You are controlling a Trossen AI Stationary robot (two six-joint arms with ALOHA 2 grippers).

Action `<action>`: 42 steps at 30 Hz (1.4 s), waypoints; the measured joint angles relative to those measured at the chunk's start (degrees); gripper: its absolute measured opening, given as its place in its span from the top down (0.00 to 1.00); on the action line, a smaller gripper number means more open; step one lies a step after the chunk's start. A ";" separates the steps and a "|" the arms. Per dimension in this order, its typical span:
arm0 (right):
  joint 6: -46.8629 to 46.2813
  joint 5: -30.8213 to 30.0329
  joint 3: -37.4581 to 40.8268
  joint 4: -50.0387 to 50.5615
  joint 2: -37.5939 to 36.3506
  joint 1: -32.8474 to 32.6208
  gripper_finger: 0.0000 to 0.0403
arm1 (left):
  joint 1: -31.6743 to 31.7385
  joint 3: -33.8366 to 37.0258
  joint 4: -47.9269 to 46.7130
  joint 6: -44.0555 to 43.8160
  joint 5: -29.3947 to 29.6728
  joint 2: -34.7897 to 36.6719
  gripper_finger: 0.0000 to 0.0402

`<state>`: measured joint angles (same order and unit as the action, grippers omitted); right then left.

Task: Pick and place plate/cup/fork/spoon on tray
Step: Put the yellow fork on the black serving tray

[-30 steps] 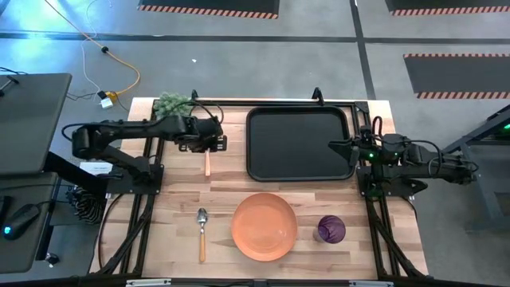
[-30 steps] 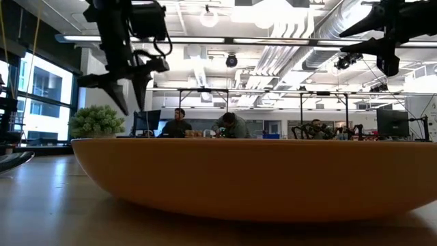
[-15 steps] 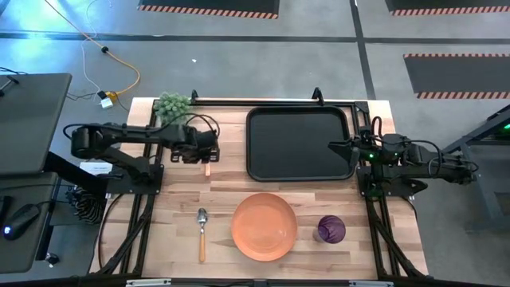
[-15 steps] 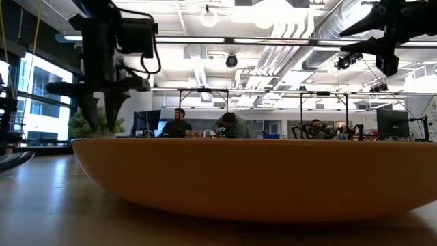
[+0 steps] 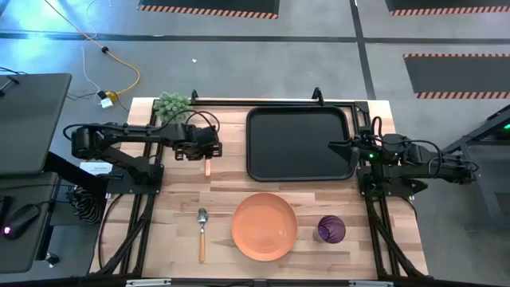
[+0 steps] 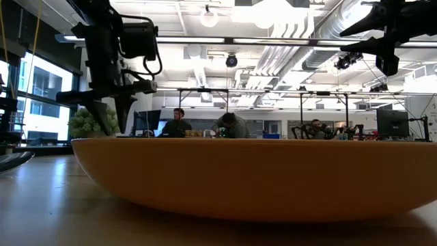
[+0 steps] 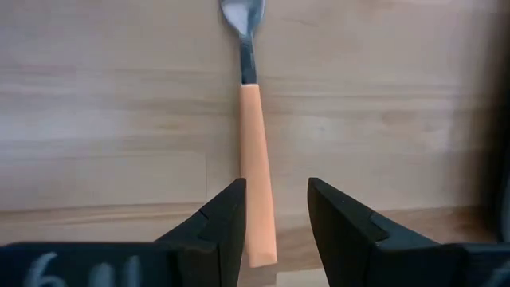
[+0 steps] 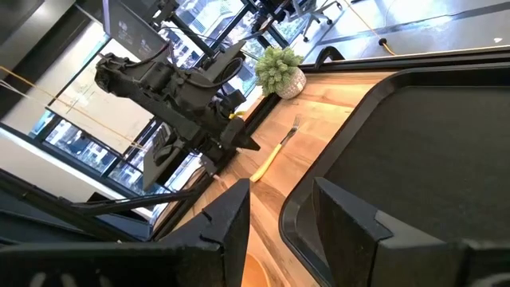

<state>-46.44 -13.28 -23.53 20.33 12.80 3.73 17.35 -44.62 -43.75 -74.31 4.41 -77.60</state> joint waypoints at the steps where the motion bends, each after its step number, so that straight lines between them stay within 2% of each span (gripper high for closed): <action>1: 0.00 -0.02 0.00 0.00 0.00 0.01 0.68 | 0.22 0.00 0.15 0.67 -0.18 0.00 0.68; 6: 0.29 -0.02 0.00 0.00 0.00 0.02 0.68 | 0.58 0.19 0.19 1.98 -0.90 -0.91 0.64; 12: 0.39 -0.02 0.00 0.03 0.00 0.02 0.68 | 0.58 1.20 1.01 -0.54 -1.62 -3.44 0.59; 16: 0.42 -0.01 0.00 0.15 0.00 0.00 0.68 | 0.58 1.18 3.66 -0.56 -1.82 -4.22 0.59; 32: 0.42 0.00 0.02 0.22 0.00 0.00 0.68 | 0.67 0.92 4.14 -2.13 -2.56 -12.74 0.60; 36: 0.42 0.00 0.02 0.22 0.00 0.01 0.68 | 0.67 0.93 4.13 -1.50 -2.56 -13.16 0.63; 42: 0.42 0.00 0.02 0.22 0.00 0.00 0.68 | 0.67 0.98 4.07 -0.48 -2.41 -13.22 0.80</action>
<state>-46.02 -13.28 -23.51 20.56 12.80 3.73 18.02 -43.64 -39.68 -74.79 2.00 -90.83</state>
